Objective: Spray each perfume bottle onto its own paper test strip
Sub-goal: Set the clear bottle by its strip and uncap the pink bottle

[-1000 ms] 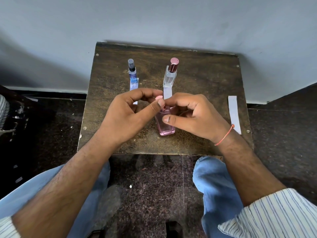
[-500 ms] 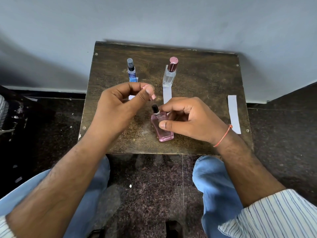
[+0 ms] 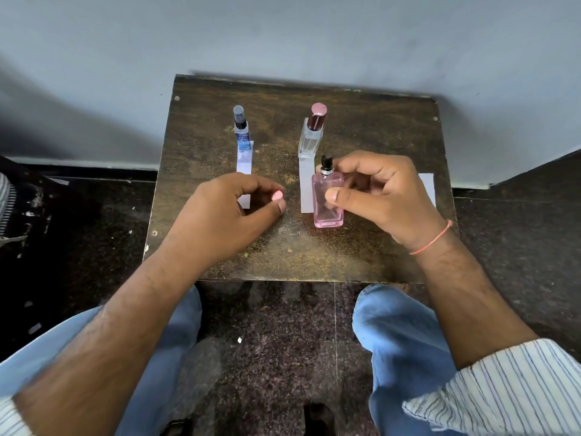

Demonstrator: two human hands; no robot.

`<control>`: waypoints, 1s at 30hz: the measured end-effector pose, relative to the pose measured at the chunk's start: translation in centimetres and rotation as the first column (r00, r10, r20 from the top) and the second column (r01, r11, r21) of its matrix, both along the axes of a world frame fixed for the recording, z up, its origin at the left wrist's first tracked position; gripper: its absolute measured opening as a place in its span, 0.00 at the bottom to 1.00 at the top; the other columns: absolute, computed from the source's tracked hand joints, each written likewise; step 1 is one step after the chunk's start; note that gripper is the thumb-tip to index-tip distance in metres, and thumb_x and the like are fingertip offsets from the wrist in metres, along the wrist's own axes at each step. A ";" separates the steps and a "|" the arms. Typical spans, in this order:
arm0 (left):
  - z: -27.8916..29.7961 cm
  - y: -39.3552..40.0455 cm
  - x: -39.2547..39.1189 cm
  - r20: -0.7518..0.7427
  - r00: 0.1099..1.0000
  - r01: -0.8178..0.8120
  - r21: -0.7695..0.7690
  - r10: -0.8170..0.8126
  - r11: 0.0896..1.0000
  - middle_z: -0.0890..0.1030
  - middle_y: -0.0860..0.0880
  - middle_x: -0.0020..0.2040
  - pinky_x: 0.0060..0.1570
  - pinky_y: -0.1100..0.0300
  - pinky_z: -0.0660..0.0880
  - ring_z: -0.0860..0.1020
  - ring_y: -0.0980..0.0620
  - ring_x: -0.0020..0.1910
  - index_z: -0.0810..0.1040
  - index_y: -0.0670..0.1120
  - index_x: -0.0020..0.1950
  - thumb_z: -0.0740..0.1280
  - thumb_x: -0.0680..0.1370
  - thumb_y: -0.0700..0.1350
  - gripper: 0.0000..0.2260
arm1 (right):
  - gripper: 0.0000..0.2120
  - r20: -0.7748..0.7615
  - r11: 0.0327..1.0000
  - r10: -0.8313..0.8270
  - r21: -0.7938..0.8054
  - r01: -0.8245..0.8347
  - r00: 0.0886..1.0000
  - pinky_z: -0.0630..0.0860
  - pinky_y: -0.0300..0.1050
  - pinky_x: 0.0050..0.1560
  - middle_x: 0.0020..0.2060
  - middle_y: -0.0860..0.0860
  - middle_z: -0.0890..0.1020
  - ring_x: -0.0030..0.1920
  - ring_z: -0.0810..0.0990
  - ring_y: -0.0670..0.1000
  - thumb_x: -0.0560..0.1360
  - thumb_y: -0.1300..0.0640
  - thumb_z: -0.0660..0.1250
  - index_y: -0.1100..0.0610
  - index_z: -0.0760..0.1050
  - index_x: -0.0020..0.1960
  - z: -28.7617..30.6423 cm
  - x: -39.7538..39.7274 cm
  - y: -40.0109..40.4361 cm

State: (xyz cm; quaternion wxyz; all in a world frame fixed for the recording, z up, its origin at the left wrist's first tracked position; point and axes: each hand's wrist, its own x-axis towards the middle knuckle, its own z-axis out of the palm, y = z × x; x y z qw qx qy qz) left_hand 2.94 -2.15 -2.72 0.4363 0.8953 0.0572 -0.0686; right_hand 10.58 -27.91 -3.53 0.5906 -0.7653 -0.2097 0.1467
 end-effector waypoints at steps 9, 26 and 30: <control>0.5 -0.3 -0.2 -0.030 0.995 0.094 0.096 -0.092 0.991 0.82 0.66 0.45 0.37 0.82 0.68 0.77 0.77 0.39 0.87 0.60 0.57 0.78 0.77 0.53 0.10 | 0.08 0.028 0.998 -0.057 0.013 0.056 0.998 0.80 0.60 0.44 0.41 0.58 0.88 0.40 0.85 0.63 0.75 0.61 0.79 0.58 0.86 0.54 -0.3 0.2 -0.3; 0.8 -1.4 0.0 0.118 0.993 0.051 -0.146 -0.034 0.988 0.86 0.66 0.48 0.32 0.59 0.75 0.73 0.59 0.28 0.84 0.58 0.64 0.79 0.76 0.55 0.17 | 0.12 0.009 0.996 -0.068 0.061 0.068 0.998 0.82 0.50 0.48 0.48 0.54 0.88 0.44 0.84 0.49 0.74 0.63 0.79 0.61 0.85 0.57 -0.1 -0.7 1.0; 0.7 -1.9 0.0 0.154 0.985 0.101 -0.141 -0.079 0.985 0.84 0.67 0.41 0.30 0.55 0.75 0.75 0.46 0.27 0.85 0.62 0.59 0.80 0.76 0.51 0.13 | 0.13 0.043 0.998 -0.053 0.040 0.052 0.998 0.85 0.58 0.50 0.49 0.53 0.87 0.46 0.86 0.56 0.73 0.60 0.80 0.57 0.85 0.57 0.1 -1.0 1.1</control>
